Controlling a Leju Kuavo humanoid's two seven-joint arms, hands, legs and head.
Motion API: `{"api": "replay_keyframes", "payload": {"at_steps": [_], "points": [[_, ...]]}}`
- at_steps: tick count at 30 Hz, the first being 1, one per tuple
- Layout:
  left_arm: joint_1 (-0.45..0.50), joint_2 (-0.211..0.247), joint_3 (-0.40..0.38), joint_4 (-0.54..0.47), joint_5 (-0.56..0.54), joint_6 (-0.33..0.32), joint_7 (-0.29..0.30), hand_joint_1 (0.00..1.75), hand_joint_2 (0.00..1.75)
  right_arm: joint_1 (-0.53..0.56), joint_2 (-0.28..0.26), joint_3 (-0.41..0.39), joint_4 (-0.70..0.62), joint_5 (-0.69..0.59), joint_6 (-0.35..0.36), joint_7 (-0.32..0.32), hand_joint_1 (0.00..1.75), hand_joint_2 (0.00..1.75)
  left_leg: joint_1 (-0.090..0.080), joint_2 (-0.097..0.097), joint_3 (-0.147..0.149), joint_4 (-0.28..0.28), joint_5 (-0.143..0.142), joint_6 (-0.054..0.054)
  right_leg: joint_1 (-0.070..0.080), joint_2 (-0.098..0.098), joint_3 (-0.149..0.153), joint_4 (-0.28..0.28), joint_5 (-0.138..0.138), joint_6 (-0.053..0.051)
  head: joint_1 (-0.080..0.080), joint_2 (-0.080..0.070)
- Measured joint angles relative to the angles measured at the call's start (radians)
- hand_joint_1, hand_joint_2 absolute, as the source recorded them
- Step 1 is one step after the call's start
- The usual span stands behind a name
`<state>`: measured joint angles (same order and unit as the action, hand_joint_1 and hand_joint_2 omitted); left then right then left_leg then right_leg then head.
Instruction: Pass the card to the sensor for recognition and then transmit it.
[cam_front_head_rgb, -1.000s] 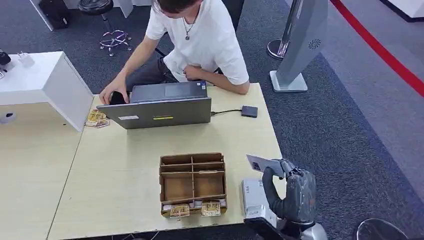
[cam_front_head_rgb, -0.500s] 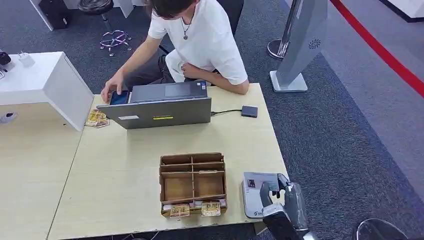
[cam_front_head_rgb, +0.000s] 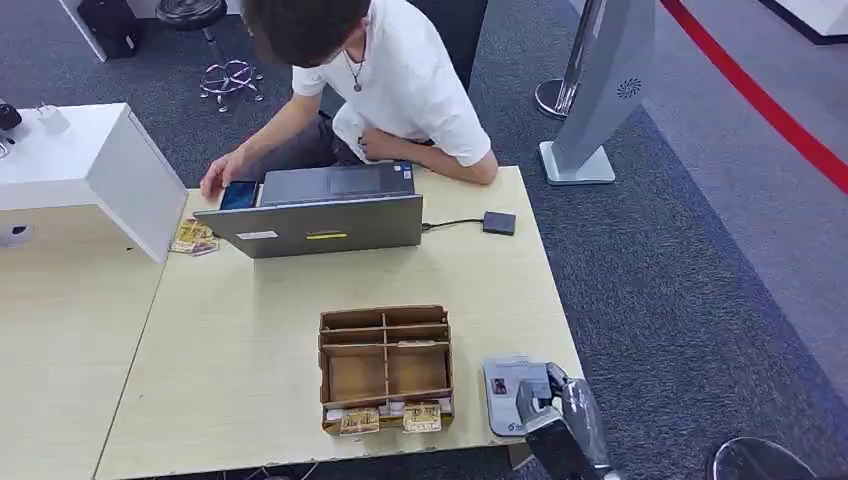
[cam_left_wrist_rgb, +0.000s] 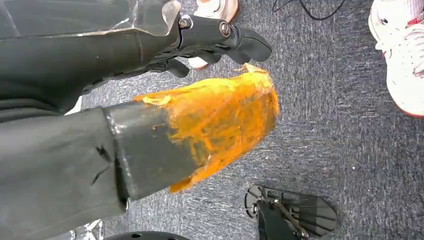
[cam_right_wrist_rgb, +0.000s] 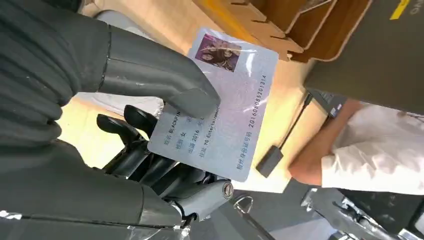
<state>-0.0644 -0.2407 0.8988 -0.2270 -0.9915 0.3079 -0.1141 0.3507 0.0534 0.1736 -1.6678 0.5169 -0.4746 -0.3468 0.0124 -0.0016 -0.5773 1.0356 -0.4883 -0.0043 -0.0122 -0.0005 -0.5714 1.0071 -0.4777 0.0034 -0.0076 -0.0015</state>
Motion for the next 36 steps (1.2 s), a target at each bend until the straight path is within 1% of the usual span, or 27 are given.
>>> {"api": "replay_keyframes", "payload": {"at_steps": [8, 17, 25, 28, 31, 36], "points": [[0.0, 0.0, 0.0, 0.0, -0.005, -0.001, 0.0, 0.0, 0.0, -0.011, 0.001, -0.03, 0.064, -0.019, 0.01, 0.001, 1.75, 1.75, 0.0, 0.0, 0.0, 0.0, 0.0, 0.0, 0.0, 0.0, 0.0, 0.0, 0.0, 0.0, 0.0, 0.0], [0.001, 0.0, 0.0, 0.0, -0.008, -0.002, 0.0, 0.0, 0.0, -0.024, 0.002, -0.061, 0.125, -0.008, 0.029, 0.003, 1.75, 1.75, 0.0, 0.0, 0.0, 0.0, 0.0, 0.0, 0.0, 0.0, 0.0, 0.0, 0.0, 0.0, 0.0, 0.0], [0.001, 0.0, 0.0, 0.0, -0.008, -0.002, 0.0, 0.0, 0.0, -0.025, 0.002, -0.062, 0.129, -0.006, 0.029, 0.003, 1.75, 1.75, 0.0, 0.0, 0.0, 0.0, 0.0, 0.0, 0.0, 0.0, 0.0, 0.0, 0.0, 0.0, 0.0, 0.0], [0.001, 0.0, 0.0, 0.0, -0.013, -0.002, 0.0, 0.0, 0.0, -0.029, 0.004, -0.069, 0.144, 0.002, 0.034, 0.006, 1.75, 1.75, 0.0, 0.0, 0.0, 0.0, 0.0, 0.0, 0.0, 0.0, 0.0, 0.0, 0.0, 0.0, 0.0, 0.0], [0.001, 0.0, 0.0, 0.0, -0.016, -0.002, 0.0, 0.0, 0.0, -0.04, 0.01, -0.079, 0.188, 0.034, 0.036, 0.021, 1.75, 1.75, 0.0, 0.0, 0.0, 0.0, 0.0, 0.0, 0.0, 0.0, 0.0, 0.0, 0.0, 0.0, 0.0, 0.0], [0.002, 0.001, 0.001, 0.0, -0.017, -0.002, 0.0, 0.0, 0.0, -0.047, 0.013, -0.086, 0.207, 0.056, 0.034, 0.027, 1.75, 1.75, 0.0, 0.0, 0.0, 0.0, 0.0, 0.0, 0.0, 0.0, 0.0, 0.0, 0.0, 0.0, 0.0, 0.0]]}}
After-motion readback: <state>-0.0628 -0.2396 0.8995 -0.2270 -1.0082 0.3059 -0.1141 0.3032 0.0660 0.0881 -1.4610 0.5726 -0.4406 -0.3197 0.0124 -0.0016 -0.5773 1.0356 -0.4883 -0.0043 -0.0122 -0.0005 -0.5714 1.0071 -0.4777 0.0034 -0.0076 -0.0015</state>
